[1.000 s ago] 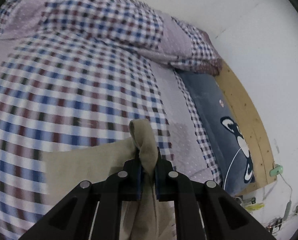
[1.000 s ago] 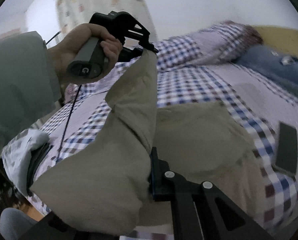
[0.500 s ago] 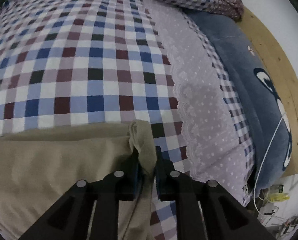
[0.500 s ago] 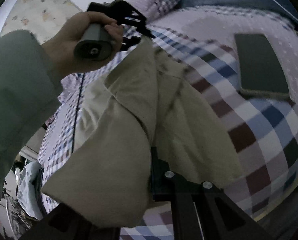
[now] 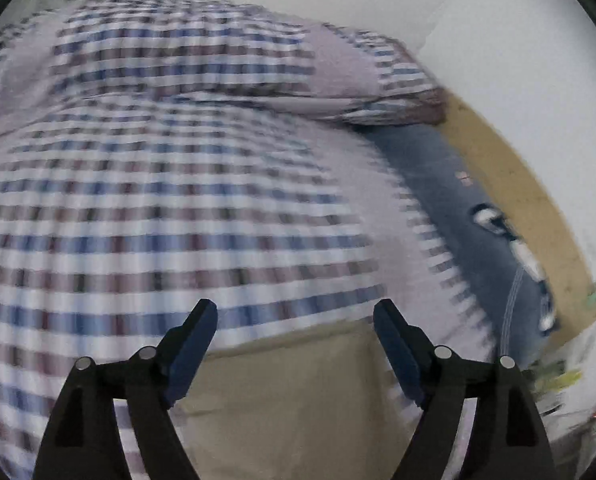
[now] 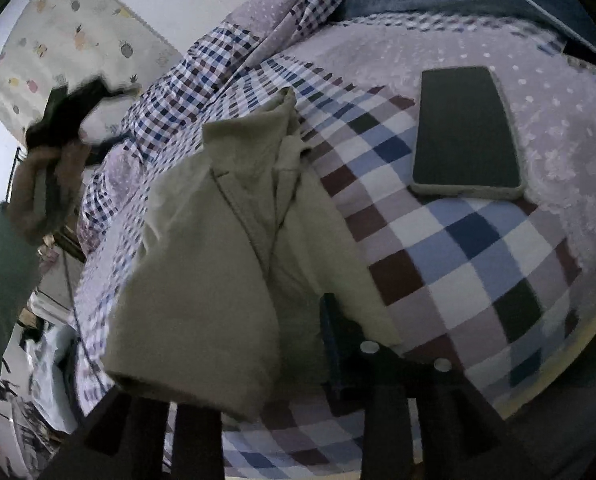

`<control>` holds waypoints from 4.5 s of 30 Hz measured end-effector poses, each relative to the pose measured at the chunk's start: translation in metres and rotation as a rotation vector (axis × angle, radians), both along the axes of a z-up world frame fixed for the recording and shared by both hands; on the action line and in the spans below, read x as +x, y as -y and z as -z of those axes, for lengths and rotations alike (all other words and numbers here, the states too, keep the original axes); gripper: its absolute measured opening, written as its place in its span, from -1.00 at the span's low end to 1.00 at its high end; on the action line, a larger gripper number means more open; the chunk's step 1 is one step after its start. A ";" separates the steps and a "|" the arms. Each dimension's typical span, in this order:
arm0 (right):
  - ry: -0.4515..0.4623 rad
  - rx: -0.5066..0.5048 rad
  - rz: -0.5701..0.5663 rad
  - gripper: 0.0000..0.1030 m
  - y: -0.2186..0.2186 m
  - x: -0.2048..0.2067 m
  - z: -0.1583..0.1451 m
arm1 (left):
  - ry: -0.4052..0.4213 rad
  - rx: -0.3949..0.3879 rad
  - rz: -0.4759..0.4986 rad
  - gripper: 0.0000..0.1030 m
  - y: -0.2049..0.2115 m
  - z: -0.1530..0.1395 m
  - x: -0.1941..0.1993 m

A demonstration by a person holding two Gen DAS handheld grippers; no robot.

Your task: Fold clothes

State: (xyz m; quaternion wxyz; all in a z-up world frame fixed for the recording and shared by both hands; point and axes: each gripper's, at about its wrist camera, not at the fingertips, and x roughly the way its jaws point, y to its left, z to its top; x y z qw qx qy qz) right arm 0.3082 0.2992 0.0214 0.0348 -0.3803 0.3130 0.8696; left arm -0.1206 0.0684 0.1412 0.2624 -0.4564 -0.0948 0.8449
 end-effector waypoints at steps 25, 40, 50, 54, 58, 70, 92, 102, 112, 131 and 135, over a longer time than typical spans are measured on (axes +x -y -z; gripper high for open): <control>0.008 0.153 -0.036 -0.98 -0.012 -0.014 -0.008 | 0.130 0.119 -0.092 -0.92 0.033 0.093 -0.052; -0.048 0.177 -0.071 -0.05 -0.072 -0.052 -0.052 | 0.155 0.158 -0.143 -0.06 0.112 0.105 -0.047; -0.018 0.028 -0.225 0.01 -0.101 -0.258 -0.050 | 0.178 0.140 -0.004 0.13 0.068 0.123 -0.037; 0.084 0.056 -0.244 0.01 -0.103 -0.319 -0.015 | 0.153 0.192 -0.035 0.13 0.068 0.128 -0.040; 0.141 0.036 -0.252 0.01 -0.109 -0.355 0.017 | 0.142 0.202 -0.039 -0.04 0.070 0.134 -0.044; -0.043 0.289 -0.368 -0.91 -0.077 -0.381 -0.027 | -0.047 0.174 -0.077 -0.93 0.066 0.115 -0.031; -0.039 0.230 -0.263 -0.02 -0.090 -0.288 -0.062 | 0.111 0.095 -0.059 0.13 0.119 0.120 0.083; -0.010 0.241 -0.391 -0.29 -0.039 -0.181 -0.042 | 0.054 0.009 0.033 0.12 0.091 0.113 0.180; 0.142 0.335 -0.108 -0.97 -0.086 -0.117 -0.018 | 0.090 0.058 -0.089 -0.43 0.120 0.124 0.236; 0.080 0.053 -0.226 -0.13 -0.058 -0.022 -0.009 | 0.299 0.368 -0.068 -0.05 0.151 0.149 0.269; 0.064 0.094 -0.275 -0.87 -0.051 -0.025 -0.013 | 0.307 0.370 -0.113 -0.88 0.160 0.152 0.269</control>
